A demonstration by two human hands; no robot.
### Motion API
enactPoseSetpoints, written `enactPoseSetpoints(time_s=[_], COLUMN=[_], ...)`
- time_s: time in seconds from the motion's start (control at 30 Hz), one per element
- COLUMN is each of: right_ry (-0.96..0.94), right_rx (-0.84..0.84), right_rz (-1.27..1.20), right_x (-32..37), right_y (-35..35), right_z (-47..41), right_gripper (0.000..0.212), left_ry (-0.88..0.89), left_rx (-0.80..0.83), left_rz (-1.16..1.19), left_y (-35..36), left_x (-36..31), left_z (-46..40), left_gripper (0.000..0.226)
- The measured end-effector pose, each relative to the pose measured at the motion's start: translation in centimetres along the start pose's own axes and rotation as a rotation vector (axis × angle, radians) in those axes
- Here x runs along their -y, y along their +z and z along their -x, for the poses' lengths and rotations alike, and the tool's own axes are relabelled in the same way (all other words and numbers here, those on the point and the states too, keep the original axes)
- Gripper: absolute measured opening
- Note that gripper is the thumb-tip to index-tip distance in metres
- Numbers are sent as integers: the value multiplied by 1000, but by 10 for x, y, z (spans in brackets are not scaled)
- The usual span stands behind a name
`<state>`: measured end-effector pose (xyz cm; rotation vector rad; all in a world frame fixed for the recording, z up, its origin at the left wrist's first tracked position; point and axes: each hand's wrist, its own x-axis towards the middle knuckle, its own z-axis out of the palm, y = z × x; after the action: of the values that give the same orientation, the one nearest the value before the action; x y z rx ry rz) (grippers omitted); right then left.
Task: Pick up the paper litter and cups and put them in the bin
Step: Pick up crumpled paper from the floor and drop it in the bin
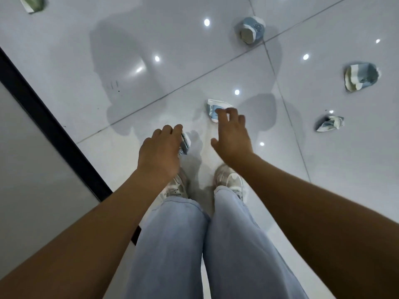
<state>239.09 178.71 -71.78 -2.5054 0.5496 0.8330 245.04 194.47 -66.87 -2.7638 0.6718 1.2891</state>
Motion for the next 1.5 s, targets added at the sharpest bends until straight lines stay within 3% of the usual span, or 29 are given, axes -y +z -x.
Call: enactPoseSetpoints(time_s=[0.23,0.43,0.6,0.87,1.27,1.5], right_ry=[66,14,17,39,239,462], right_rx=[77,-65,-25,-80,-261,-424], right_rz=[76,94,47,-74,-279,-414], right_x=[-15,-28,-27,4,16,10], right_y=[42,62,43,-77,-345,-397], right_z=[-83,-86,-48,72,288,419], right_gripper=[80,55,55,53,51,51], left_ry=[34,9,4,64,255,506], left_rx=[-24,16,22,-12,-92,-101], left_rz=[56,99,137,48,-109,-257], left_y=[40,55,32,-80,-302,-342], left_x=[13,13,-1,-60,-203,-266], left_z=[-47,-67,-49,49,243,334], left_gripper=[61,56,56,65,59,56])
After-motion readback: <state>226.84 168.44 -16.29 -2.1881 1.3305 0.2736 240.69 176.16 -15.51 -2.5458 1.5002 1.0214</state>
